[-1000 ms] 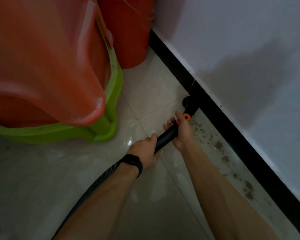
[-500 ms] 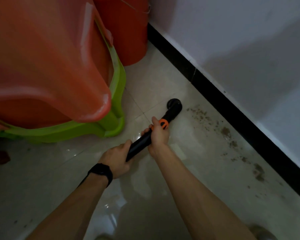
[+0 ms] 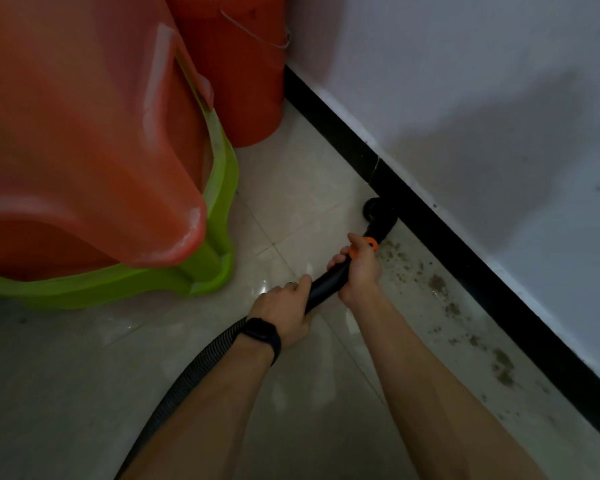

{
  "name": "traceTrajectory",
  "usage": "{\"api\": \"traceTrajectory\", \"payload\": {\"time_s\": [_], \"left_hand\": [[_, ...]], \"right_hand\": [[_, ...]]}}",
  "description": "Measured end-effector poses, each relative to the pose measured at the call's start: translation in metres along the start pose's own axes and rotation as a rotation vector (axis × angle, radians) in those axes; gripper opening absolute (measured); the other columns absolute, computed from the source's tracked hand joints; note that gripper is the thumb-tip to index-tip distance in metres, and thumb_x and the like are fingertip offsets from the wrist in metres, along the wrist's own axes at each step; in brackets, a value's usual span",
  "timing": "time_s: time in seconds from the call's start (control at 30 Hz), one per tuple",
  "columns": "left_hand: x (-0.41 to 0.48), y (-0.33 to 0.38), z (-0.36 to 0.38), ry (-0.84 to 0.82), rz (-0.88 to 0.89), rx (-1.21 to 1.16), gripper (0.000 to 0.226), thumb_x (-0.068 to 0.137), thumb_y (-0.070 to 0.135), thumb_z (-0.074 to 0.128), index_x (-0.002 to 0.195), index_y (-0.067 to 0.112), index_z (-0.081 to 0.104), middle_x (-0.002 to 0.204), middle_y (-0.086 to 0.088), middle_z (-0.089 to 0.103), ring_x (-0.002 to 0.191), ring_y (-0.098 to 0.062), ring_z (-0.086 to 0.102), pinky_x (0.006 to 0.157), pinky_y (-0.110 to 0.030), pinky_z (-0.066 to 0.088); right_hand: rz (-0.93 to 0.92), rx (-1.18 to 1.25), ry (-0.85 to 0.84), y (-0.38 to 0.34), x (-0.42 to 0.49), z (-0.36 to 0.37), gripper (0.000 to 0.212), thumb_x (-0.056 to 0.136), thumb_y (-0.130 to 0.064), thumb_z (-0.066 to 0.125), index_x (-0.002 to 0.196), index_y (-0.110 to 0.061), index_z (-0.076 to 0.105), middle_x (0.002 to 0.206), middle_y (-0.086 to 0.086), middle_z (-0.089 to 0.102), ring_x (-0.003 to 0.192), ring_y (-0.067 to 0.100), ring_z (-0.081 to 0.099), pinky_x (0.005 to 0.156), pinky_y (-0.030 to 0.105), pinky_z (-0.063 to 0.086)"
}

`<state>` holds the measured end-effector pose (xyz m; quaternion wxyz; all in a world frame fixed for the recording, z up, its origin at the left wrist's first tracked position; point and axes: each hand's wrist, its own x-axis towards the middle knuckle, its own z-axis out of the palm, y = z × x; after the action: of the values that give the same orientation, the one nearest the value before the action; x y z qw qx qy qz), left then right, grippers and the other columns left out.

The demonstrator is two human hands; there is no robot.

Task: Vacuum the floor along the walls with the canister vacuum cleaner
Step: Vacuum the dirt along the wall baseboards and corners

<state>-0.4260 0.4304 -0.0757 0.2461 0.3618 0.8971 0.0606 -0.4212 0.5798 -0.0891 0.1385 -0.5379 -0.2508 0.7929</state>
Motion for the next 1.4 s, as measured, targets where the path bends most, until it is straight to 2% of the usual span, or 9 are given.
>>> {"api": "traceTrajectory", "payload": {"time_s": [0.17,0.27,0.47,0.6,0.67,0.8,0.97,1.17,1.4], "left_hand": [[0.017,-0.002,-0.003,0.017,-0.069,-0.233,0.027,0.09,0.028,0.055,0.107,0.021,0.035,0.1,-0.008,0.061,0.076,-0.027,0.055,0.061,-0.031,0.039],[0.025,-0.006,-0.001,0.019,-0.149,-0.418,0.025,0.088,0.028,0.058,0.099,0.026,0.036,0.083,0.002,0.057,0.065,-0.017,0.052,0.052,-0.028,0.035],[0.043,-0.012,-0.005,0.072,-0.32,-0.758,0.024,0.076,0.018,0.069,0.087,0.028,0.05,0.08,-0.001,0.061,0.067,-0.017,0.057,0.052,-0.027,0.035],[0.048,-0.015,-0.008,0.071,-0.371,-0.877,0.026,0.067,0.026,0.07,0.09,0.026,0.058,0.085,0.001,0.064,0.073,-0.016,0.059,0.056,-0.029,0.038],[0.049,-0.013,-0.007,0.073,-0.379,-0.867,0.026,0.068,0.024,0.071,0.091,0.025,0.058,0.085,0.0,0.065,0.074,-0.018,0.06,0.056,-0.029,0.039],[0.044,-0.009,-0.005,0.053,-0.336,-0.749,0.027,0.069,0.027,0.072,0.091,0.03,0.055,0.084,0.0,0.065,0.072,-0.019,0.061,0.056,-0.028,0.041],[0.029,-0.012,-0.009,0.051,-0.255,-0.427,0.022,0.08,0.03,0.064,0.094,0.028,0.049,0.079,0.0,0.06,0.066,-0.021,0.056,0.054,-0.03,0.042],[-0.001,-0.023,-0.011,0.065,-0.199,-0.256,0.025,0.085,0.03,0.06,0.097,0.026,0.038,0.075,0.001,0.053,0.063,-0.024,0.051,0.051,-0.03,0.035],[-0.042,-0.067,-0.019,0.08,-0.272,-0.229,0.023,0.081,0.026,0.063,0.089,0.03,0.042,0.08,-0.001,0.059,0.076,-0.03,0.06,0.065,-0.036,0.051]], "right_hand": [[-0.062,-0.125,-0.041,-0.011,0.013,0.016,0.02,0.096,-0.008,0.064,0.084,-0.012,0.048,0.057,0.002,0.045,0.042,0.014,0.045,0.045,0.027,0.045],[-0.108,-0.272,-0.074,-0.013,0.022,0.035,0.022,0.101,-0.018,0.065,0.087,-0.011,0.049,0.06,0.003,0.048,0.044,0.016,0.05,0.047,0.03,0.05],[-0.113,-0.578,-0.152,-0.025,0.034,0.065,0.017,0.102,-0.021,0.06,0.091,-0.013,0.05,0.082,0.006,0.054,0.055,0.016,0.063,0.067,0.035,0.06],[-0.12,-0.684,-0.192,-0.031,0.035,0.077,0.016,0.103,-0.018,0.059,0.106,-0.006,0.049,0.085,0.007,0.056,0.051,0.015,0.065,0.049,0.027,0.055],[-0.117,-0.701,-0.207,-0.033,0.035,0.075,0.017,0.104,-0.019,0.058,0.106,-0.007,0.047,0.084,0.007,0.056,0.054,0.016,0.066,0.055,0.03,0.058],[-0.136,-0.607,-0.145,-0.028,0.034,0.062,0.02,0.103,-0.019,0.057,0.086,-0.013,0.049,0.078,0.005,0.056,0.056,0.016,0.065,0.076,0.04,0.061],[-0.106,-0.404,-0.081,-0.017,0.023,0.04,0.015,0.098,-0.018,0.062,0.087,-0.013,0.053,0.071,0.004,0.056,0.054,0.018,0.063,0.074,0.04,0.059],[-0.02,-0.299,-0.164,-0.001,-0.002,0.031,0.013,0.096,-0.011,0.065,0.101,-0.007,0.054,0.068,0.004,0.053,0.05,0.018,0.058,0.054,0.032,0.055],[0.055,-0.287,-0.212,0.044,-0.033,0.054,0.014,0.098,-0.013,0.064,0.093,-0.01,0.052,0.072,0.006,0.054,0.056,0.02,0.059,0.066,0.039,0.057]]}}
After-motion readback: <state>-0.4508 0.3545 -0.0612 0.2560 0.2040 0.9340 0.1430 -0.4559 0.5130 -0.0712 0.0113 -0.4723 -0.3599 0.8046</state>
